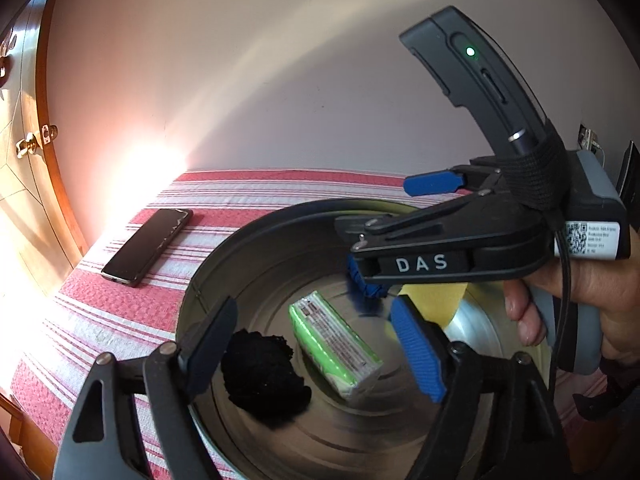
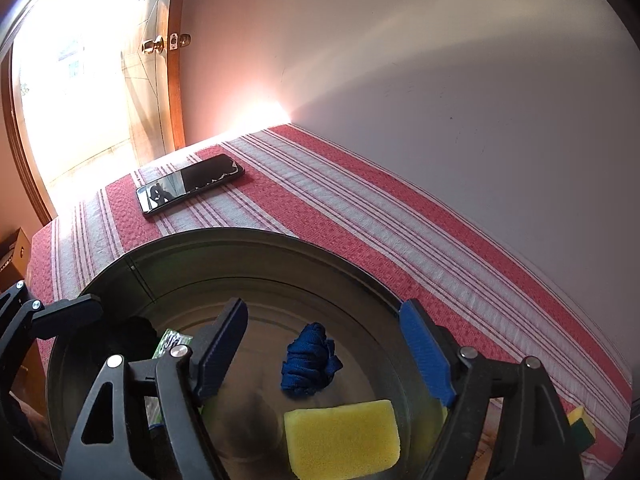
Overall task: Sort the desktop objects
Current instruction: 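Move both grippers over the tin and release the soap box and blue ball, then move the right gripper to the yellow-green sponges on the cover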
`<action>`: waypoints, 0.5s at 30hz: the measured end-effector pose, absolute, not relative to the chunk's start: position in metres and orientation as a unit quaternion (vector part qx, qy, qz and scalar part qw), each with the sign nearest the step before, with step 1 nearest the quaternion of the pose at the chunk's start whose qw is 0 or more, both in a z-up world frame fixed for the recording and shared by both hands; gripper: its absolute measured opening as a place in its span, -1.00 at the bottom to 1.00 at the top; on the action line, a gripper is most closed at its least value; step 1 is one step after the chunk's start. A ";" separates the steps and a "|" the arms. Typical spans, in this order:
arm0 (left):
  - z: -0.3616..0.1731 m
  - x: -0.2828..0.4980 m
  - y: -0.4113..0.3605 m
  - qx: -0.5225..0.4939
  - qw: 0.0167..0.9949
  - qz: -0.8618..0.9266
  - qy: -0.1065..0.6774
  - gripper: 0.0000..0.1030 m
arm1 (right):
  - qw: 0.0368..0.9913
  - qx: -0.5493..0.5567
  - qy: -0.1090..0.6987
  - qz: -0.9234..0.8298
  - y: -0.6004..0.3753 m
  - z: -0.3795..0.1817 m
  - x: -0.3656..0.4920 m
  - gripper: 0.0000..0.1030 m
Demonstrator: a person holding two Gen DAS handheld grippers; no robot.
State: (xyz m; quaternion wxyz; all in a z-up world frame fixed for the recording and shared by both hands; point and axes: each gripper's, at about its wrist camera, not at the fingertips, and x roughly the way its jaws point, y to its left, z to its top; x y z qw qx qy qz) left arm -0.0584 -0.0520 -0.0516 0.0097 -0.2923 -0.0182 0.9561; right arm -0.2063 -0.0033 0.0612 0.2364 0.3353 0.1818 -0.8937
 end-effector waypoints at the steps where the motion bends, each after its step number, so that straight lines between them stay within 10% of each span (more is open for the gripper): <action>1: -0.050 -0.058 -0.052 -0.290 0.011 0.957 -0.020 0.57 | 0.234 0.333 0.179 -0.896 -0.002 0.063 -0.206 0.57; 15: -0.034 -0.039 -0.041 -0.249 0.013 0.968 -0.025 0.99 | 0.225 0.322 0.123 -0.912 0.052 0.074 -0.192 0.58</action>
